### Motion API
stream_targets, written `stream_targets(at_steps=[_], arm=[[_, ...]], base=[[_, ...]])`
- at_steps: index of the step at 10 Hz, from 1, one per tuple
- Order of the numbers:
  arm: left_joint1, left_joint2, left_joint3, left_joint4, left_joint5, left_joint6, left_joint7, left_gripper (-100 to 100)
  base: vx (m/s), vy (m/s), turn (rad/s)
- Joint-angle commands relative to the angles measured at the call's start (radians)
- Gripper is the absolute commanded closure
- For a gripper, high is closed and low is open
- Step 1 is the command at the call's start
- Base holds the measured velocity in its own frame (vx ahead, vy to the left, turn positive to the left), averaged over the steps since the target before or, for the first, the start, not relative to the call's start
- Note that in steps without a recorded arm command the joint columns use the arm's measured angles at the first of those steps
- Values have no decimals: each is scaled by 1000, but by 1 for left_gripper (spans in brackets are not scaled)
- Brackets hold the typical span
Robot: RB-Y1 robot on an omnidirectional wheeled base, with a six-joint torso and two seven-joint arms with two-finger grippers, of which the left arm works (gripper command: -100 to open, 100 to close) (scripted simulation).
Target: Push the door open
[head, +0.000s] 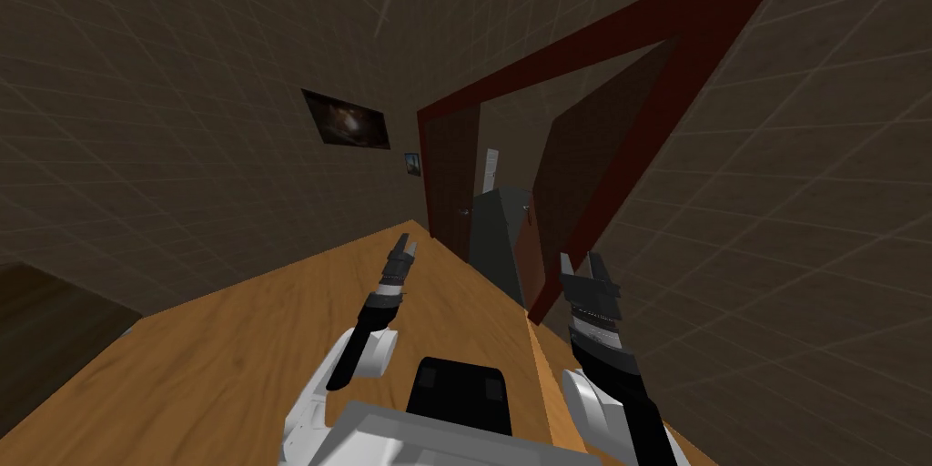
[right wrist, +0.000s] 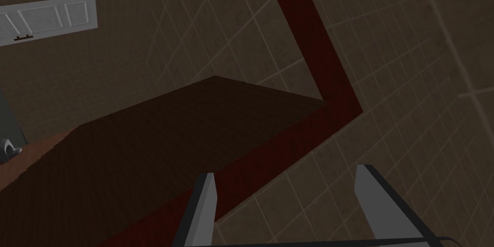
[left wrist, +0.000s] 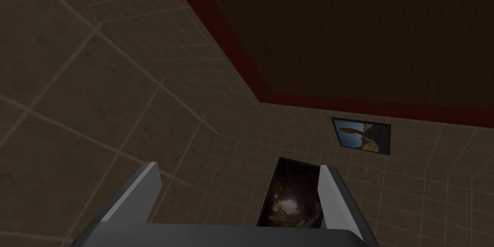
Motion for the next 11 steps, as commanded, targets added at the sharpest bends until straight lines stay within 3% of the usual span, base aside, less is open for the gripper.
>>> stream_targets(at_steps=[1,8,11], arm=[[-16,10,-6,34,0,-8,6,-100],[-71,32,-37,162,-4,-39,22,-100],[-106,43,-56,244,-7,-59,32,-100]], base=[[142,29,-17],[98,31,-11],[134,50,-19]])
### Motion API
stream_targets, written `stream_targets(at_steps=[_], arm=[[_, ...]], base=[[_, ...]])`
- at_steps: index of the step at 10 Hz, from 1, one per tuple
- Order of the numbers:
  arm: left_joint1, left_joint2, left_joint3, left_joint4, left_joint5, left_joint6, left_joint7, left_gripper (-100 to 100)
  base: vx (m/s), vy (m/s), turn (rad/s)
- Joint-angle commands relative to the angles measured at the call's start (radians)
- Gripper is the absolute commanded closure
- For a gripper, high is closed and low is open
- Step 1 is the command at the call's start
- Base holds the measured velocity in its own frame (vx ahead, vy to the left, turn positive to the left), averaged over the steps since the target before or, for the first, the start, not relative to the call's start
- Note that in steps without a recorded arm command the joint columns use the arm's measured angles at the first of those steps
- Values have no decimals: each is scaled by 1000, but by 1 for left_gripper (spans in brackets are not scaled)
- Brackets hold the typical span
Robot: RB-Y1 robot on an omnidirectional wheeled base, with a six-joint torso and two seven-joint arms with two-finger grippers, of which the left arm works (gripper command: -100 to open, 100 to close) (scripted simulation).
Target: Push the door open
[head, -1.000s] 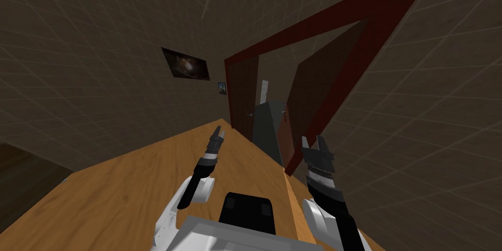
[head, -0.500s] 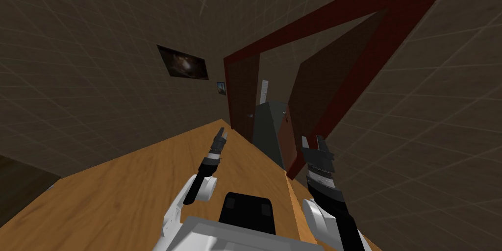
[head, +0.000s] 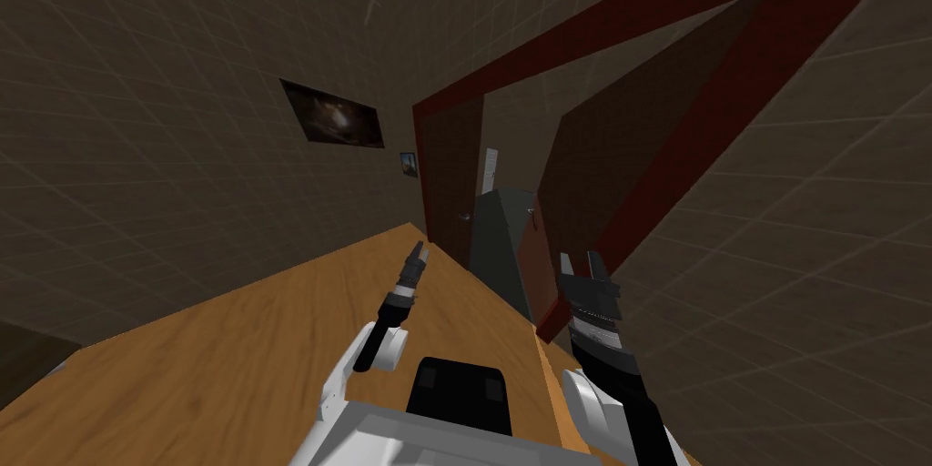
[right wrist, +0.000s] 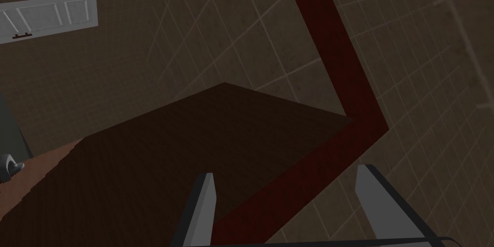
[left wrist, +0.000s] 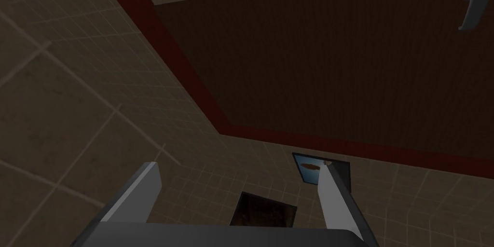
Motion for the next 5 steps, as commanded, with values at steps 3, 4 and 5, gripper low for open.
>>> stream_targets(at_steps=[3,4,5], arm=[[-39,11,-26,90,-4,-19,12,-100],[-49,12,-31,112,-5,-24,15,-100],[-58,14,-36,134,-5,-30,18,-100]], base=[[134,45,-17],[111,41,-14],[103,41,-12]])
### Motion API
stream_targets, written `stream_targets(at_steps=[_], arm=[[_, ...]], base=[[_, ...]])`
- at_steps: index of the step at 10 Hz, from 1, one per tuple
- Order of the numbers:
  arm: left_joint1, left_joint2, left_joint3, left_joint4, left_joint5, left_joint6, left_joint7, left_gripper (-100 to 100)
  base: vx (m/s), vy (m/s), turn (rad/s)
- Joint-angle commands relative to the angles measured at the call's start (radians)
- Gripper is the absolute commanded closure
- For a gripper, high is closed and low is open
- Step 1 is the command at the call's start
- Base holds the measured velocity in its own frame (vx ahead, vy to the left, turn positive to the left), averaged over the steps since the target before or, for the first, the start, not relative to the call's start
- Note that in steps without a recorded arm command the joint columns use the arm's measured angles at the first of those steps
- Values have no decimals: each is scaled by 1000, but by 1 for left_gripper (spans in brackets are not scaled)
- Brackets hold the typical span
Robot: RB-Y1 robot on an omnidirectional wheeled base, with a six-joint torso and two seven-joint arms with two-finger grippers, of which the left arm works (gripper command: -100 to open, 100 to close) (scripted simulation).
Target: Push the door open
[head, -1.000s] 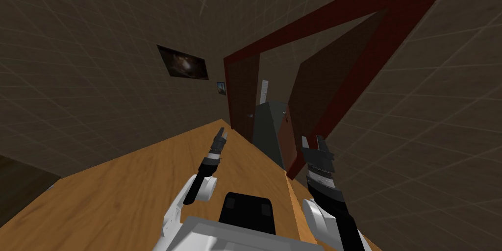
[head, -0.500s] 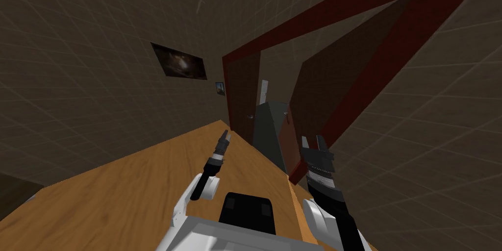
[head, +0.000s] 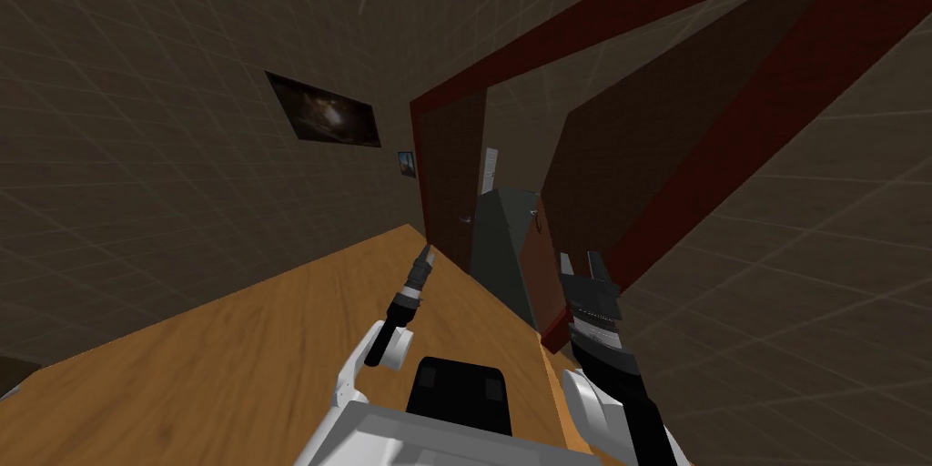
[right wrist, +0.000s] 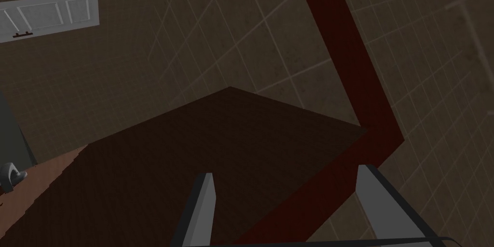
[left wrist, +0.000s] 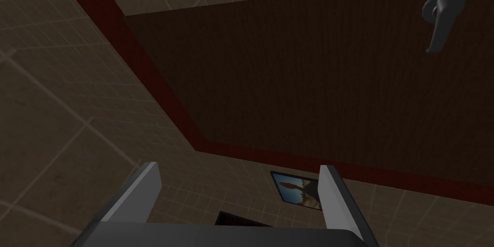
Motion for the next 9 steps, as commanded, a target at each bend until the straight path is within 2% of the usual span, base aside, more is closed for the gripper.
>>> stream_targets(at_steps=[1,9], arm=[[-13,5,-9,31,-1,-6,6,-100],[-91,16,-52,211,-7,-49,28,-100]], base=[[90,31,-17],[97,38,-14]])
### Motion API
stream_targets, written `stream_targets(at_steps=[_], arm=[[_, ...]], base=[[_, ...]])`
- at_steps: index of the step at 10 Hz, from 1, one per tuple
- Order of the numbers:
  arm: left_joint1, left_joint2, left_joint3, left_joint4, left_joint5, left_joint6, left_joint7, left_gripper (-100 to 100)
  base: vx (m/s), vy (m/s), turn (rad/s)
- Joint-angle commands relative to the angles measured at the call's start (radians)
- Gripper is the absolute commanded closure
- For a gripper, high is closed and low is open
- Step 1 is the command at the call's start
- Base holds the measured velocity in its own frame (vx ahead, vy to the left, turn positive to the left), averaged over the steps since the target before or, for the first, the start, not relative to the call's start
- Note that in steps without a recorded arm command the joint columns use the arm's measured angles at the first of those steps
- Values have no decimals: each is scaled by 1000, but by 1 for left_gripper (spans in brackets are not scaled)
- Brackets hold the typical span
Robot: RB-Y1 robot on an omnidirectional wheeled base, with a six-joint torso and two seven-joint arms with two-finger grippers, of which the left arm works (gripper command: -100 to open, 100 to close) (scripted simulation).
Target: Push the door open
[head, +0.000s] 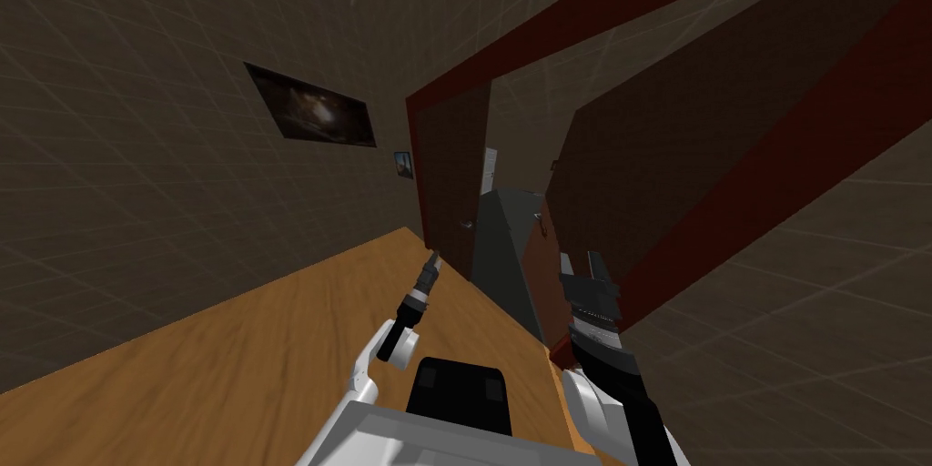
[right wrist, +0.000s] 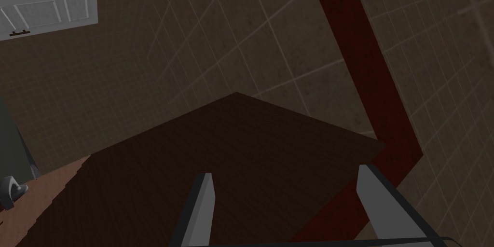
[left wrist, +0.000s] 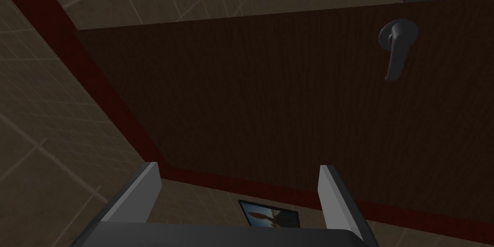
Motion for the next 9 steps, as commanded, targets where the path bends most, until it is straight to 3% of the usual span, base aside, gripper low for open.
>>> stream_targets(at_steps=[1,9], arm=[[-14,-1,-11,34,-2,-7,3,-100],[-91,2,-54,214,-8,-51,25,-100]], base=[[98,42,-17],[95,35,-14]])
